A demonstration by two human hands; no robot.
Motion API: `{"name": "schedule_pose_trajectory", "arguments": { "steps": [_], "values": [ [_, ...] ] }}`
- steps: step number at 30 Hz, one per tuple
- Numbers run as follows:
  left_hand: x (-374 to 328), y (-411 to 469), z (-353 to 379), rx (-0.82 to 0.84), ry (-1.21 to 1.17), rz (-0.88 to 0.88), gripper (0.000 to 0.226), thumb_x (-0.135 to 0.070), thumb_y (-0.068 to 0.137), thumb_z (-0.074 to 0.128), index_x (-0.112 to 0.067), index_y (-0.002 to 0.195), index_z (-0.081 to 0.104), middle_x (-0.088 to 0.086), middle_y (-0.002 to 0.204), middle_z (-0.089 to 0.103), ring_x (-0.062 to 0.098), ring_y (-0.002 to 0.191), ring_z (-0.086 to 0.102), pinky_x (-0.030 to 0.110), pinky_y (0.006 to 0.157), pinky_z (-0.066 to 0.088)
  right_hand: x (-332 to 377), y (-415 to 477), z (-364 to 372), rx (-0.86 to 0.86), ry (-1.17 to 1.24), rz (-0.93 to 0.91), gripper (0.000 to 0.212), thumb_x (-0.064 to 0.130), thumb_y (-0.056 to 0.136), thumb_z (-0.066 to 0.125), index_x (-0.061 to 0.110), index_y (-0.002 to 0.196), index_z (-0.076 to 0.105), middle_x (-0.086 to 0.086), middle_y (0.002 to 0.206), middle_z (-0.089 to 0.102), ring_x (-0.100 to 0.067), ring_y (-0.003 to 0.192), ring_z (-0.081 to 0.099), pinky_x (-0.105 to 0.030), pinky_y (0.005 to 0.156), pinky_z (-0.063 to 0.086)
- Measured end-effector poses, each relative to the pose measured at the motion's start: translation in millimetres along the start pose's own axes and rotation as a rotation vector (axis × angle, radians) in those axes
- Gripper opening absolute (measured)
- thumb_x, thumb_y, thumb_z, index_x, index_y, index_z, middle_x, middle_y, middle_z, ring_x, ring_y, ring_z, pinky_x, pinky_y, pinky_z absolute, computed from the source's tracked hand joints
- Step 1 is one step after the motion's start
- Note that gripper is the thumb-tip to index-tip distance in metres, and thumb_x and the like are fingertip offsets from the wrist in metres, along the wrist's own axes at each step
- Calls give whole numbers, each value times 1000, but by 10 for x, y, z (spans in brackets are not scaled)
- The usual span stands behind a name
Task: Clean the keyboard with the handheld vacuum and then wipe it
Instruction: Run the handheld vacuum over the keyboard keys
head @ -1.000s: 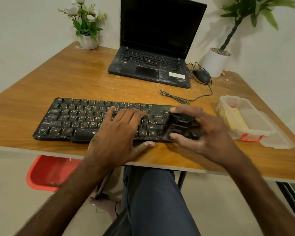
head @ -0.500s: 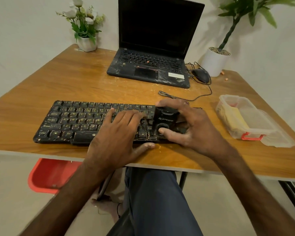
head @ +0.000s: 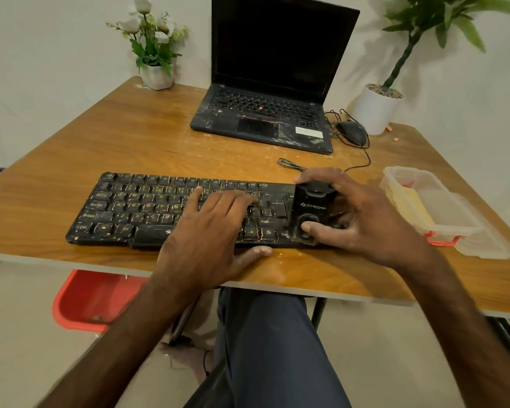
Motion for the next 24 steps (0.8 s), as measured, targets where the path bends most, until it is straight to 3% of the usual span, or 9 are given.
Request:
{"name": "schedule_pose_trajectory", "arguments": {
  "steps": [3,8,14,19,24],
  "values": [
    [-8,10,1,1,-9,2,85,-81,87,30,-18,141,44,5,138,57,22,128,52,60,112,36,5,-14,-69,32,16,11,59,18,82,77,36,130,48,19,122,56,-7,103,64,-20,74,57],
    [8,2,21,5,-6,1,85,-81,86,34,-17,141,44,5,139,56,23,130,51,60,113,34,92,-44,254,-126,24,-147,62,12,83,78,27,133,45,13,119,56,-11,104,64,-24,72,59],
    [-1,6,15,-13,-13,3,84,-80,86,36,-16,140,45,5,137,56,23,129,52,60,113,35,133,-65,244,-175,-30,-210,63,11,82,79,25,133,45,10,123,56,-13,104,63,-27,73,59],
    [1,0,25,-22,-10,8,83,-79,86,39,-14,137,44,8,135,58,25,126,54,62,111,37,175,43,320,-63,-52,-187,59,17,86,75,25,137,47,9,128,57,-9,111,61,-24,82,57],
    [-1,7,19,-5,-3,-9,85,-80,86,37,-14,139,43,7,137,56,25,128,52,61,112,36,190,57,161,19,-128,-157,60,21,86,75,31,138,47,7,124,61,-5,107,62,-26,81,58]
  ]
}}
Point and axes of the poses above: each hand's wrist, its own y-axis towards the middle knuckle, its own z-axis out of the palm, x = y × z, the point moved 5 cm from there along y, towards the middle knuckle
